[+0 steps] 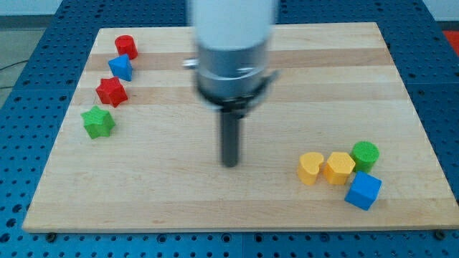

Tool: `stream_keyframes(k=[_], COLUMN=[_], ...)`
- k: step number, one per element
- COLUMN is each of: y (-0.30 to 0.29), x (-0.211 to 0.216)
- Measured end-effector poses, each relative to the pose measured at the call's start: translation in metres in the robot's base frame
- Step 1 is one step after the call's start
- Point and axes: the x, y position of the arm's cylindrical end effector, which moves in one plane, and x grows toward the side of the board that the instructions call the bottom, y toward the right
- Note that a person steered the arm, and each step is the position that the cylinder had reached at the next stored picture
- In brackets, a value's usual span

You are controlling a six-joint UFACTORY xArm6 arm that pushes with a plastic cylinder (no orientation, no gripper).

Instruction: Place the green star diagonal left of yellow heart

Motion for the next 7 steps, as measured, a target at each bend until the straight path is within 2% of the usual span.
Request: stream_keyframes(k=[1, 2, 3, 4, 6, 7], y=[-0.126, -0.249, -0.245, -0.205, -0.057, -0.036], x=[0.017, -0.017, -0.041, -0.078, -0.091, -0.119])
